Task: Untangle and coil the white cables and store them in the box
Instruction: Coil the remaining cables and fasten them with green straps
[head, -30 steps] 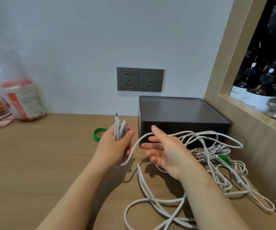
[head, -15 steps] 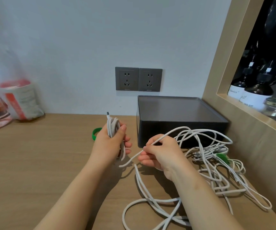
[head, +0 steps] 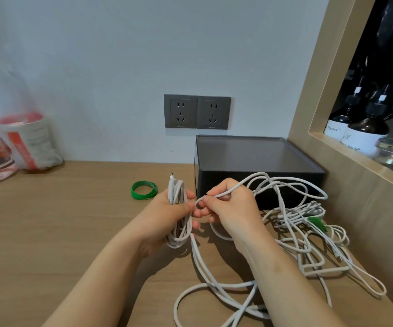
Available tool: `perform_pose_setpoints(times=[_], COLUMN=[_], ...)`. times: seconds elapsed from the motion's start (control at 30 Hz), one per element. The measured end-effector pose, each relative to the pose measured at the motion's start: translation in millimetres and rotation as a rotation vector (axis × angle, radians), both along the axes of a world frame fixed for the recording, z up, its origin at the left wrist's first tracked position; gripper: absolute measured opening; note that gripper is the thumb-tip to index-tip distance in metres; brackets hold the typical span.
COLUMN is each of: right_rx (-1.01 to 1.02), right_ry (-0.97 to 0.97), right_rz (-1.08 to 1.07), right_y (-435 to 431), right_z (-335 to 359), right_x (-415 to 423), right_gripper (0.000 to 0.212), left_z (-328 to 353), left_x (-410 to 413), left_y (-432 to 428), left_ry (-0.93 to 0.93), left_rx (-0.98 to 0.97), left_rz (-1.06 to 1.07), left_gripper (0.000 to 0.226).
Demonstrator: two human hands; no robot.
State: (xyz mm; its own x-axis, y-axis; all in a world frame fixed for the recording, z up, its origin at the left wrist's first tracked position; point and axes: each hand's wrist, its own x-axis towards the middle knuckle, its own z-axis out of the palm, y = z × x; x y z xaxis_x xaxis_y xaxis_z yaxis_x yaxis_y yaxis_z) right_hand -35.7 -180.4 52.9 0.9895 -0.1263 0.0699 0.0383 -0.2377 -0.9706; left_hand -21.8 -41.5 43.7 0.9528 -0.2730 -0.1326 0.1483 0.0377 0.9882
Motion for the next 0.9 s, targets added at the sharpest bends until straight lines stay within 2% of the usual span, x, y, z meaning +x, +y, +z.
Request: perform_pose_setpoints(times=[0.1, 0.2, 0.3, 0.4, 0.43, 0.5, 0.57, 0.6, 0.63, 0.67, 0.7, 0.73, 0.77, 0.8, 0.83, 0.9], right_rx=[-0.077, -0.094, -0.049, -0.019, 0.045, 0.367, 0.735, 0.802, 0.729, 0.511, 0.204, -0.089, -0.281, -0.385, -0.457, -0.572], right_ry=[-0.034, -0.03, -0.005, -0.005, 0.008, 0.079, 0.168, 0.191, 0.187, 0.15, 0.077, -0.044, -0.189, -0.273, -0.302, -0.244], right_rz=[-0.002, 0.015, 0.086, 0.073, 0.06, 0.027, -0.02, -0.064, -0.125, -0.191, -0.263, -0.33, -0.334, -0.294, -0.232, -0.125], right_y=[-0.6, -0.7, -0.9, -2.2, -4.1, -10.0, -21.0, -26.1, -30.5, -34.2, -36.5, -37.4, -38.3, -38.6, -39.3, -40.2], right_z=[-1.6, -0.5, 1.3, 2.1, 1.7, 3.5, 9.5, 12.5, 14.1, 13.0, 10.0, 8.3, 6.8, 6.5, 3.5, -4.9], right_x=[1.3, 0.3, -1.9, 0.0, 1.0, 3.9, 5.5, 6.0, 6.0, 5.8, 5.8, 5.4, 5.5, 5.6, 7.9, 13.7], right_gripper=[0.01, 0.01, 0.01, 0.007, 0.005, 0.006, 0.017, 0.022, 0.027, 0.029, 0.028, 0.024, 0.015, 0.011, 0.019, 0.03], left_z=[-2.0, -3.1, -1.4, -1.3, -1.7, -2.8, -4.2, -4.9, -5.6, -6.4, -6.8, -7.0, -6.8, -6.6, -5.9, -4.0], left_x=[-0.4, 0.3, 0.4, -1.8, -1.4, 0.3, 1.9, 2.6, 3.3, 4.0, 4.7, 5.3, 5.6, 5.5, 5.3, 4.4], left_y=[0.1, 0.4, 0.9, -0.8, -0.9, 0.3, 2.2, 3.0, 3.5, 3.4, 2.9, 2.5, 2.3, 2.4, 3.0, 4.7], left_ry=[0.013, -0.001, 0.027, -0.017, -0.051, -0.112, -0.145, -0.157, -0.168, -0.178, -0.184, -0.187, -0.188, -0.189, -0.189, -0.179], left_rx=[0.019, 0.028, -0.005, 0.083, 0.124, 0.19, 0.253, 0.281, 0.301, 0.31, 0.309, 0.304, 0.3, 0.294, 0.282, 0.223], left_rz=[-0.058, -0.05, -0.081, -0.094, -0.076, -0.029, 0.024, 0.054, 0.083, 0.11, 0.135, 0.153, 0.165, 0.173, 0.178, 0.183], left_gripper=[0.029, 0.032, 0.026, 0.009, 0.005, 0.004, 0.005, 0.006, 0.008, 0.012, 0.015, 0.018, 0.02, 0.022, 0.022, 0.023])
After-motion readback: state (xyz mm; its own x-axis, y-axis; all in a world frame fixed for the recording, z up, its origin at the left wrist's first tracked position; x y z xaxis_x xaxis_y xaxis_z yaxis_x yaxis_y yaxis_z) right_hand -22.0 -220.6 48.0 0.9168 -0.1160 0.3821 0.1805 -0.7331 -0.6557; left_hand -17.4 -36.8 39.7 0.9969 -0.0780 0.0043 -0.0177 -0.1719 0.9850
